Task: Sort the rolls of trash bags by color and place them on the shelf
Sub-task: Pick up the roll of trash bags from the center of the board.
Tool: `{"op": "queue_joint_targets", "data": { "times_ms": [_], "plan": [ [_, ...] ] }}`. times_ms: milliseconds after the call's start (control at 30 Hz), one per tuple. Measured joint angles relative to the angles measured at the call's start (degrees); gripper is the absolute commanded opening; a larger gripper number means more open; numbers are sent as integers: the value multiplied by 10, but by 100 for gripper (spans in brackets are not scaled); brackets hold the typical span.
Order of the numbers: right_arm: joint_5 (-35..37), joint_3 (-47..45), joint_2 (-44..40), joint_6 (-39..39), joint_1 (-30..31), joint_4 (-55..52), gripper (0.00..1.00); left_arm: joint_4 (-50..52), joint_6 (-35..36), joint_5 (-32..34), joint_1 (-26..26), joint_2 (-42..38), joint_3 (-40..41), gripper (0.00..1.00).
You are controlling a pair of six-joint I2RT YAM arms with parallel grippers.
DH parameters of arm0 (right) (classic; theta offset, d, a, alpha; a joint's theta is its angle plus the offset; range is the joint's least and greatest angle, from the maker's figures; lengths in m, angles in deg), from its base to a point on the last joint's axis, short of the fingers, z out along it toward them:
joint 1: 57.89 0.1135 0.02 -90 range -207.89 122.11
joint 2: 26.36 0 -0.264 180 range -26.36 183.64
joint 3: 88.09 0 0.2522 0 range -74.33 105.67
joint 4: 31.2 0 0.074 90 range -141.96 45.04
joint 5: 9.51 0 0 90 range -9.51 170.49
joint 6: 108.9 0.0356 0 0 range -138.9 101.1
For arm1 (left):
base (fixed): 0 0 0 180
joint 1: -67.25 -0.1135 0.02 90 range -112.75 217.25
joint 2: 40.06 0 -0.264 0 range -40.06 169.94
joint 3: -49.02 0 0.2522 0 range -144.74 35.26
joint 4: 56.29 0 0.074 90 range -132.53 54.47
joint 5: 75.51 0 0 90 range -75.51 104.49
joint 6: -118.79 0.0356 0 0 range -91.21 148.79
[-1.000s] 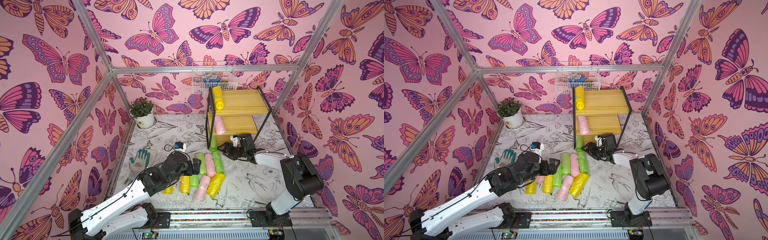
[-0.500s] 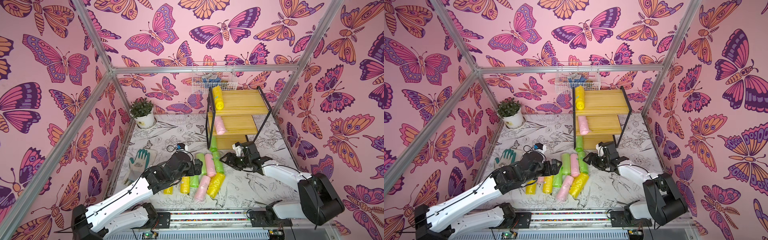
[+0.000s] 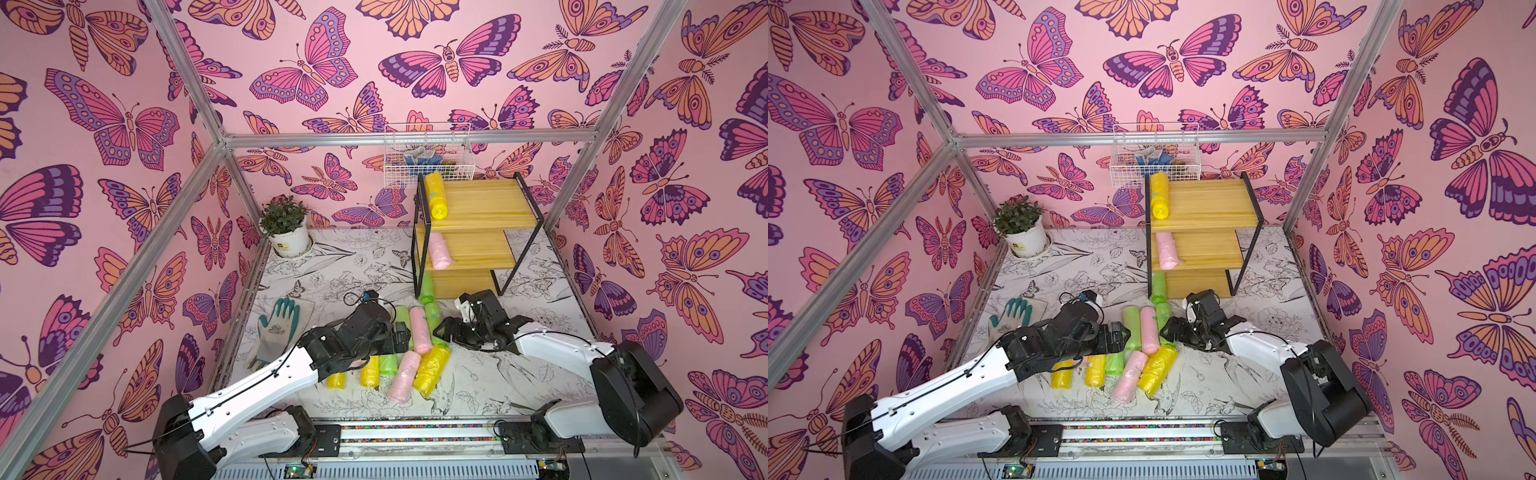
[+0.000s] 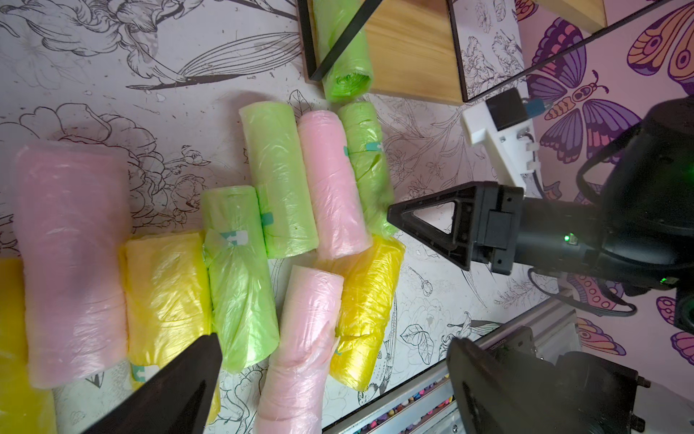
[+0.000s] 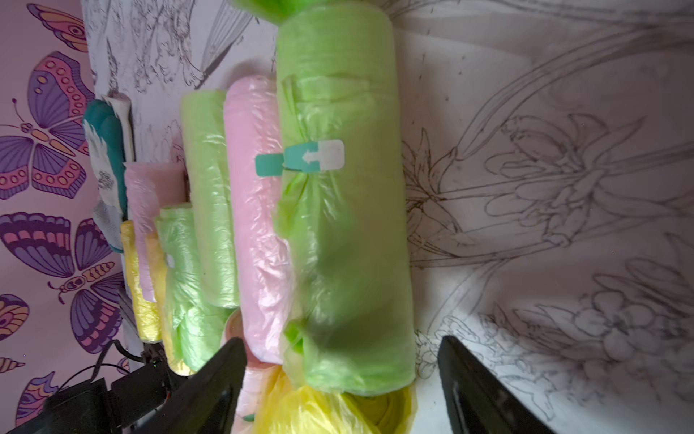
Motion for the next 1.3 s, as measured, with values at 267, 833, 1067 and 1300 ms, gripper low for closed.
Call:
{"op": "queue_joint_targets", "data": {
  "times_ms": [267,833,1067,1300],
  "plan": [
    [31,22,46,-7,19,-15,57,0,-2,-11,0,0,-6,100],
    [87,51,92,-23,19,2,45,2,-1,-12,0,3,-17,100],
    [96,42,77,-24,19,5,0,8,1,-12,0,3,-18,100],
    [124,-32,-37,-23,16,-16,0,9,1,-12,0,3,-18,100]
  ]
}}
